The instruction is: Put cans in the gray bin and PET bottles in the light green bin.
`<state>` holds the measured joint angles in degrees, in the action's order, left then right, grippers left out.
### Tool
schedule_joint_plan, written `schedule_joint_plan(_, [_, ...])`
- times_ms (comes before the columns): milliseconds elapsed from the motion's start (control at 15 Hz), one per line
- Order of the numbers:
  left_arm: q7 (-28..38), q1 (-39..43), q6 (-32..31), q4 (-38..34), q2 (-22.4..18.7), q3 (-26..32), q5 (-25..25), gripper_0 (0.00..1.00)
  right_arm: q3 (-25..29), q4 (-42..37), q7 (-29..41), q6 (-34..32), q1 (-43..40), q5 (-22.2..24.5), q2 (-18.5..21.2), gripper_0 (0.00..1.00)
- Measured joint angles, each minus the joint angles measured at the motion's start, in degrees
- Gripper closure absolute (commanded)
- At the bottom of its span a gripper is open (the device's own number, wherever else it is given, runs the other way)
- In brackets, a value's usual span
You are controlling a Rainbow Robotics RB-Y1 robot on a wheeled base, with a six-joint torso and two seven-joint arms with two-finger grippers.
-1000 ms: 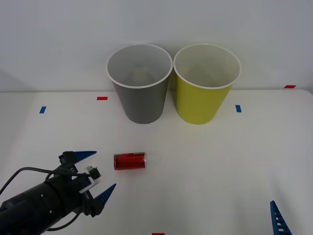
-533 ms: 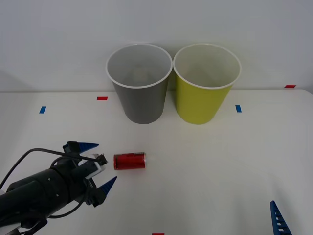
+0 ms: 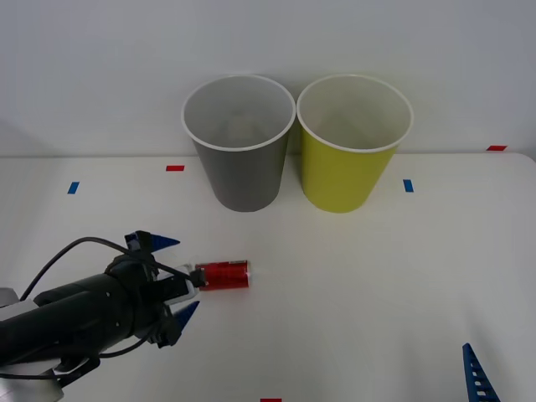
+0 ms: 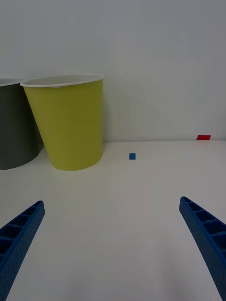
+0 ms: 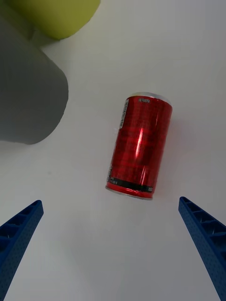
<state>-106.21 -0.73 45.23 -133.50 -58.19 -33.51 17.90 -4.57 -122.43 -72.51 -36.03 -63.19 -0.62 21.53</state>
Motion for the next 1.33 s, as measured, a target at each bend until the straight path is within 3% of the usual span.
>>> schedule_joint_plan(267, [-6.47,-1.43,1.07,0.01,1.18,-0.73,1.36,0.0,0.0,0.0,0.0,0.0,0.0,0.0,0.0,0.0])
schedule_joint_plan(533, [-7.76,-8.37,7.71,-0.01,1.77,-5.51,3.18,0.0,0.0,0.0,0.0,0.0,0.0,0.0,0.0,0.0])
schedule_joint_plan(933, [-9.81,-13.2,18.34,0.03,7.92,-5.56,5.36,0.0,0.0,0.0,0.0,0.0,0.0,0.0,0.0,0.0])
schedule_joint_plan(1333, [-10.99,-13.95,18.86,0.42,8.62,-5.51,5.69,0.0,0.0,0.0,0.0,0.0,0.0,0.0,0.0,0.0])
